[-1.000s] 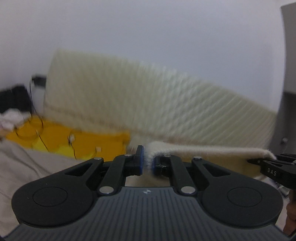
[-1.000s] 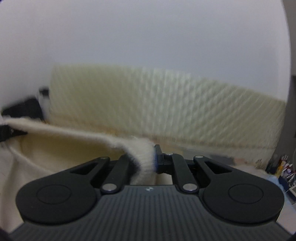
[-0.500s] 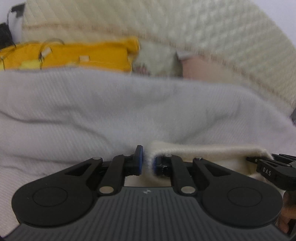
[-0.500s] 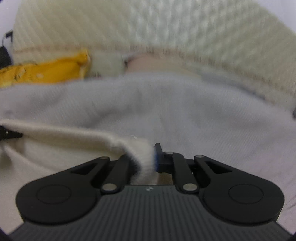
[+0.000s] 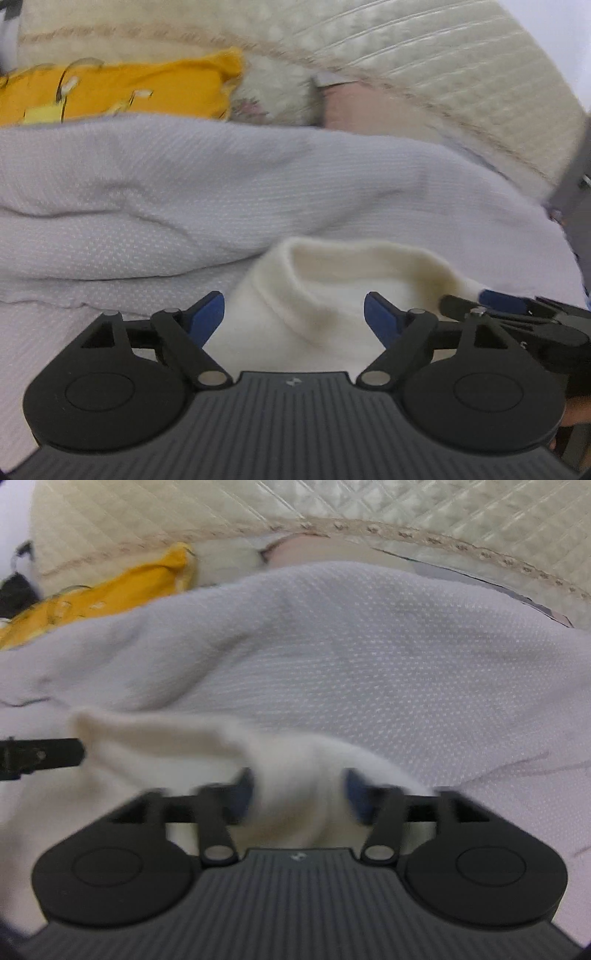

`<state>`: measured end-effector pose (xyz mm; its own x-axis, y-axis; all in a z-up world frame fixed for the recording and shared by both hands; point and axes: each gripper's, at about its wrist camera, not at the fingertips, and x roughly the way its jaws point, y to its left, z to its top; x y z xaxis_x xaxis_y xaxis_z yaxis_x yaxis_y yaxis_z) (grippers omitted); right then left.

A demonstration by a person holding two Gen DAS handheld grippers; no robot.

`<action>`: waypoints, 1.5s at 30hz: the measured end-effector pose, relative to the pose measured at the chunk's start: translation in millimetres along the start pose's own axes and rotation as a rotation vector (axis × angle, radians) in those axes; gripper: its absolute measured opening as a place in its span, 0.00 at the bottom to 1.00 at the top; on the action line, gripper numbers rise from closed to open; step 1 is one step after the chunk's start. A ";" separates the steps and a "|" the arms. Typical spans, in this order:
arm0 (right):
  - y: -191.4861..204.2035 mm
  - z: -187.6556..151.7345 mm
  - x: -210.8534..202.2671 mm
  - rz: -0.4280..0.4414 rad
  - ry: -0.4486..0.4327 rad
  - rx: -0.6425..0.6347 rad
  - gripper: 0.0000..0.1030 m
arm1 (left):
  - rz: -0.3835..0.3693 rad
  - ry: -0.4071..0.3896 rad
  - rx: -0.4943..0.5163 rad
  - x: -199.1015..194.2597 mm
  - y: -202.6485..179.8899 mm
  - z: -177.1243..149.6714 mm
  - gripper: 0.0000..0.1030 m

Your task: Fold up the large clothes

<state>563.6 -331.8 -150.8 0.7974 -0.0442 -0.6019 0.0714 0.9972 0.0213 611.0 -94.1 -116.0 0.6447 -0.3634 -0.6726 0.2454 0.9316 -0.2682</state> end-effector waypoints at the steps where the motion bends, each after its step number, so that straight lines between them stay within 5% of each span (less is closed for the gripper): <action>1: 2.3 2.1 -10.8 0.011 -0.007 -0.002 0.65 | 0.008 -0.012 0.022 -14.1 -7.0 -1.5 0.84; 12: 25.5 -22.4 -198.2 0.090 -0.159 0.000 0.65 | -0.025 -0.174 0.062 -211.6 -55.8 -46.0 0.84; 23: 51.9 -108.9 -355.4 0.149 -0.235 -0.041 0.65 | -0.026 -0.238 -0.034 -355.1 -42.3 -159.2 0.84; 34: 63.7 -209.7 -368.3 0.212 -0.177 0.008 0.65 | 0.108 -0.119 -0.256 -339.6 37.8 -274.2 0.82; 45: 70.2 -248.4 -312.5 0.236 -0.077 0.027 0.64 | 0.209 -0.011 -0.441 -271.0 87.8 -290.7 0.63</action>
<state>170.5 -233.1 -159.6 0.8371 0.1847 -0.5149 -0.1073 0.9784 0.1765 247.4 84.0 -157.8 0.6559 -0.1665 -0.7362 -0.2186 0.8917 -0.3964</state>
